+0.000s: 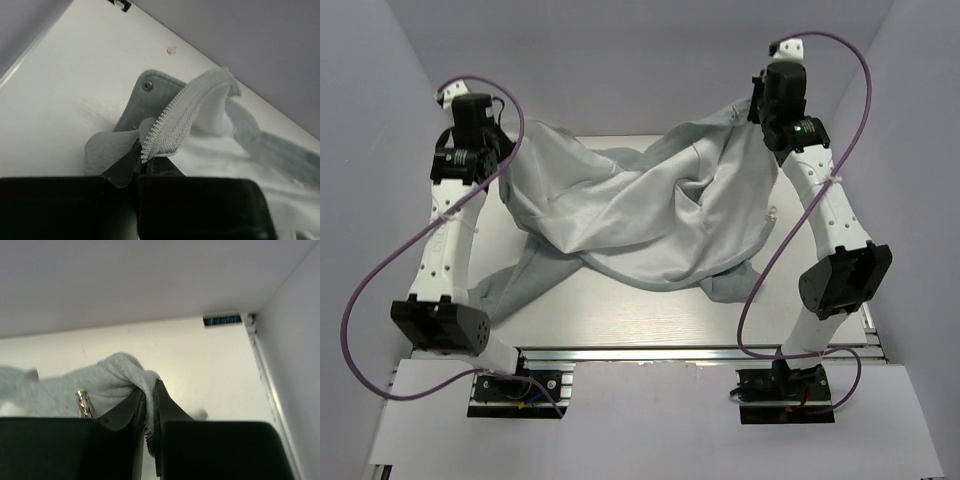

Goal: Zip up the jacket

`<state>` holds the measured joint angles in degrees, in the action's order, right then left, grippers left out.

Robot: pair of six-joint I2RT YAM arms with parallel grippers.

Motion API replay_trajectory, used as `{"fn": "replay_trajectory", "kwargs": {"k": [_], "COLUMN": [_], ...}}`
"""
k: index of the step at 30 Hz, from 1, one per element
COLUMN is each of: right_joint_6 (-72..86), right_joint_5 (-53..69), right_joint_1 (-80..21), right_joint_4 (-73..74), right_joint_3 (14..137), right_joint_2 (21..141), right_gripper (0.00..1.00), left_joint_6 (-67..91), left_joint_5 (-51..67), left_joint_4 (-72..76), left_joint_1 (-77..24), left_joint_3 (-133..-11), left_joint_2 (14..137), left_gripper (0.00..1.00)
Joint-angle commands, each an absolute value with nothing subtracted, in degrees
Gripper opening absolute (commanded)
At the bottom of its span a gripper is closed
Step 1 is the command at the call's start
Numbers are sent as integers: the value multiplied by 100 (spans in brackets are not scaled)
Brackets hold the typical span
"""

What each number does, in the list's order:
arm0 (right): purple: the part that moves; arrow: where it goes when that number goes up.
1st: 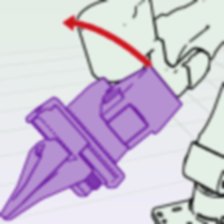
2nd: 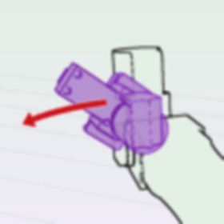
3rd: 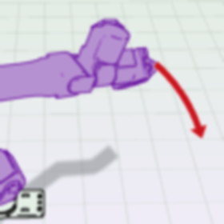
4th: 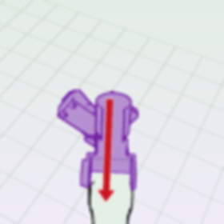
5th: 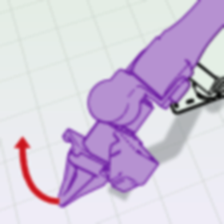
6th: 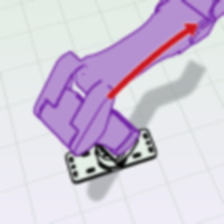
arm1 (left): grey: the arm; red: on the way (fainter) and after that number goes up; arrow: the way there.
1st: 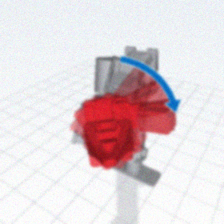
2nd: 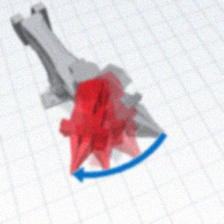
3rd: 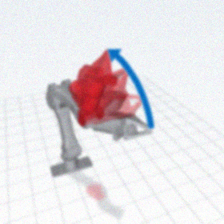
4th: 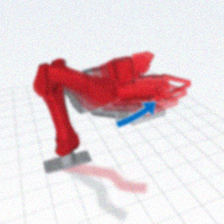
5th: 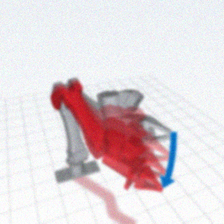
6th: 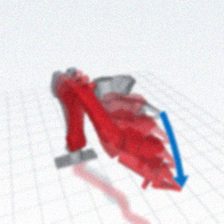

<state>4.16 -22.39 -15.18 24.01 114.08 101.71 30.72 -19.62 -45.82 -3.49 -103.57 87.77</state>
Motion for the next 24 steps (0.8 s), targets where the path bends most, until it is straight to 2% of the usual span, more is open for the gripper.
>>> {"fn": "replay_trajectory", "kwargs": {"k": [1, 2, 3, 4, 5, 6, 9, 13, 18, 21, 22, 23, 24], "right_joint_6": [1160, 1282, 1309, 1370, 1458, 1598, 1906, 2188, 2259, 2381, 2391, 2417, 2417], "right_joint_5": [-1714, -1505, -1364, -1206, -987, -889, -791, -879, -704, -651, -616, -476, -414], "right_joint_1": [-1380, -1371, -1371, -1380, -1371, -1371, -1371, -1380, -1371, -1380, -1371, -1371, -1380], "right_joint_4": [2320, 2355, 2382, 2460, 2487, 2505, 2365, 2083, 2276, 2452, 2435, 2443, 2426], "right_joint_3": [10857, 10672, 10296, 10118, 9934, 9732, 8643, 6992, 6065, 5819, 5784, 5740, 5722], "right_joint_2": [10010, 10028, 10028, 9976, 9923, 9853, 9274, 8079, 7060, 6717, 6645, 6575, 6461], "right_gripper": [4, 14, 38, 57, 71, 89, 89, 89, 89, 89, 89, 89, 89], "left_joint_6": [3278, 3331, 3418, 3445, 3489, 3507, 3437, 3261, 3339, 3278, 3261, 3217, 3208], "left_joint_5": [-1180, -943, -523, -336, -230, -229, -456, -10, -325, 394, 509, 614, 572], "left_joint_4": [-3798, -3658, -3421, -3349, -3323, -3287, -3243, -3182, -3217, -3330, -3479, -3750, -3875], "left_joint_1": [-325, -334, -343, -378, -517, -666, -1413, -2283, -4172, -4973, -5079, -5228, -5264], "left_joint_3": [-9113, -8775, -8476, -8038, -7885, -7762, -7515, -7506, -7103, -7057, -7188, -7242, -7294], "left_joint_2": [7824, 7518, 7375, 7261, 7164, 7041, 7022, 7294, 7830, 8532, 8708, 8919, 8956], "left_gripper": [0, 0, 0, 0, 0, 0, 0, 0, 0, 0, 7, 44, 58]}}
